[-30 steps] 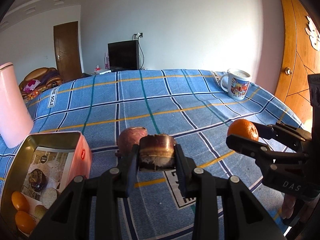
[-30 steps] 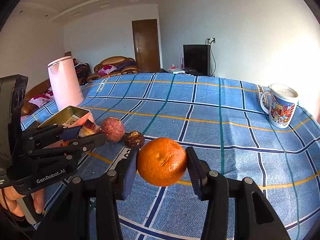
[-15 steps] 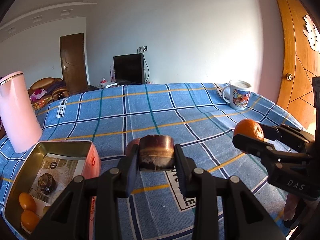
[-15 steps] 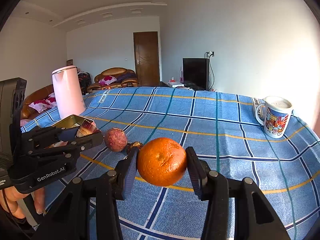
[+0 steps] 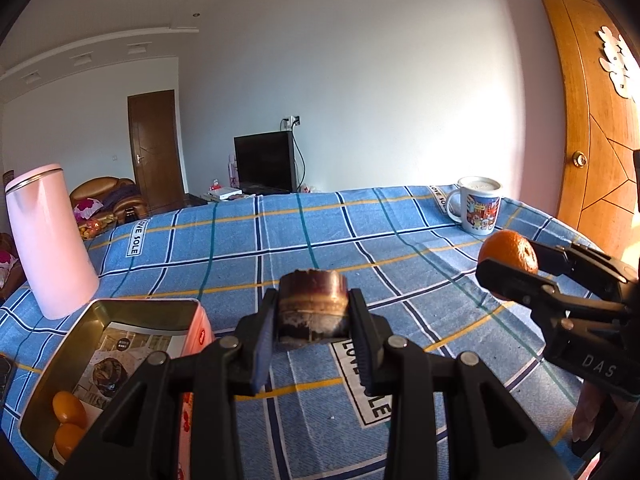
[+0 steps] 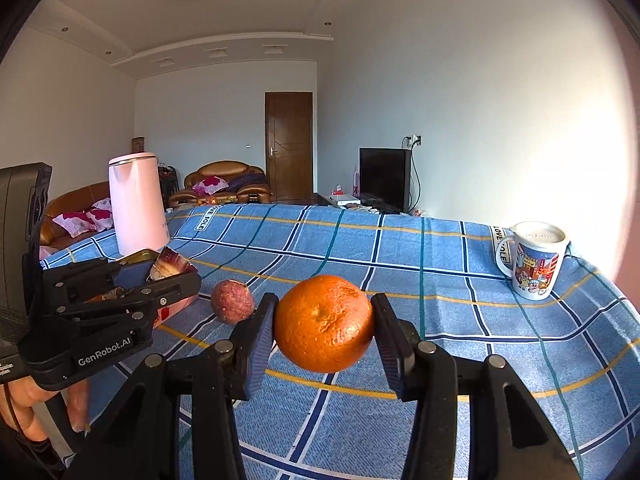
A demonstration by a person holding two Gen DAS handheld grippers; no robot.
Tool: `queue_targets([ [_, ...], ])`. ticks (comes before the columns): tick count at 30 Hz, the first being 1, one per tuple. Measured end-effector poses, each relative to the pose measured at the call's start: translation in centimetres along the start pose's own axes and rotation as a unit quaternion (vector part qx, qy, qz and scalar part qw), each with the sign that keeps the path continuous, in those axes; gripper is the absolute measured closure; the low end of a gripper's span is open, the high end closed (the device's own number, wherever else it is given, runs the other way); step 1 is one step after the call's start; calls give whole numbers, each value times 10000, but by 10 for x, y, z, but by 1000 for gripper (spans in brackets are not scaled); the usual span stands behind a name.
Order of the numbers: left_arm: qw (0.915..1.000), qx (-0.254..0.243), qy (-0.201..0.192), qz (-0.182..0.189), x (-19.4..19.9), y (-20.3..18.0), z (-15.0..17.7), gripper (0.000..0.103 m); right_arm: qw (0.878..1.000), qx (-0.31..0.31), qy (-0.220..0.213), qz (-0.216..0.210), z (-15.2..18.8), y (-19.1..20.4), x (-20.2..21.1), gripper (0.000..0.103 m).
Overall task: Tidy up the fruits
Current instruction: 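Carry the wrapped cylinder and orange over the pink tin box, then release the cylinder and orange into the tin by opening both tools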
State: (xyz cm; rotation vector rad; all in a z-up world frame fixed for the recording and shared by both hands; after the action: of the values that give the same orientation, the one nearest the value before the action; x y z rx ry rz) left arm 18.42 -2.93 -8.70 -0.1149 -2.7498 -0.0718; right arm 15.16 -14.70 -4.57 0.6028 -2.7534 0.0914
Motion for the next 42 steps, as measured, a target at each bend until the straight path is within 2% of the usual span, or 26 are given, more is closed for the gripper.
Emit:
queue_targets([
  [9,9997,194,-13,-130,14,32,1,67,9994,22,113,-318,-4,26,-10,54],
  [19,9963,628,51,-593,26,114,3,67,9957,280,185,-861,-32,92,-35,54],
  [25,9927,847,287,-809,22,158,10,67,9906,397,354,-1264,-39,141,-59,54],
  [34,9844,1288,771,-915,12,204,39,67,9797,766,909,-1617,-23,207,-106,54],
  [42,9813,1397,886,-980,14,219,52,67,9718,936,1385,-1661,1,230,-137,54],
])
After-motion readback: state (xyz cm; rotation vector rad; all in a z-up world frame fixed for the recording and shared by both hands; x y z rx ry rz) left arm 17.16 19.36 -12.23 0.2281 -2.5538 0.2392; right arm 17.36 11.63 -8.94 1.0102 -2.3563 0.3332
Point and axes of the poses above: each gripper's, at about its wrist camera, not at the fingertips, and x roughly against the way its jaws point, y to its left, z to its underside, the point moved 10 cm from there along -x, roughly the way its jaws point, and after that the axes turned 1 degree about -y, right-handed, at the moved point
